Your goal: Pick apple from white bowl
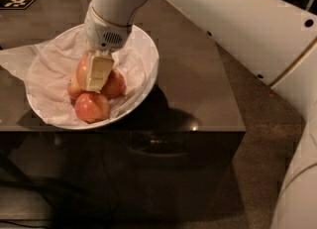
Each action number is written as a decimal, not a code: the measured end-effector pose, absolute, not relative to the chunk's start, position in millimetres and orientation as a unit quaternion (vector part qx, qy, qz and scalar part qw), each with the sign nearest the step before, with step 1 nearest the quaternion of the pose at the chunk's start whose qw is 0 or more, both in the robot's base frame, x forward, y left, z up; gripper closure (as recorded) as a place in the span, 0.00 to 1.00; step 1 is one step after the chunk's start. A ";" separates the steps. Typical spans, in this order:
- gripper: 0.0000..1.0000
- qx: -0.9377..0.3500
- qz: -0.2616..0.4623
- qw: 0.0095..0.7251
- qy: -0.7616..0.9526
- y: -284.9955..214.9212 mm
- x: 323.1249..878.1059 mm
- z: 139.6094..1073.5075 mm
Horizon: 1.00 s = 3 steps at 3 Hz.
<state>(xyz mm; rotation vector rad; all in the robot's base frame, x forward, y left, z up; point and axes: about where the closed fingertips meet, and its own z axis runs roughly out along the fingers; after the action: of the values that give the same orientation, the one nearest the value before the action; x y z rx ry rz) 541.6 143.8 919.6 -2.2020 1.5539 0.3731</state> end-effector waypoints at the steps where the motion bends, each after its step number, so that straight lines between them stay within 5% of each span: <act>1: 1.00 -0.776 0.114 0.209 0.584 137.8 550.6 956.8; 3: 1.00 -0.769 0.083 0.228 0.592 147.3 569.0 1041.2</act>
Offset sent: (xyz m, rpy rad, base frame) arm 0.0270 -0.0078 0.1406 -0.0670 -0.0482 -0.1229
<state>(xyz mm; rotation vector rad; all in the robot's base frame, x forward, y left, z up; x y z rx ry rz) 569.0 147.3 1041.2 -2.1161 1.6297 0.2275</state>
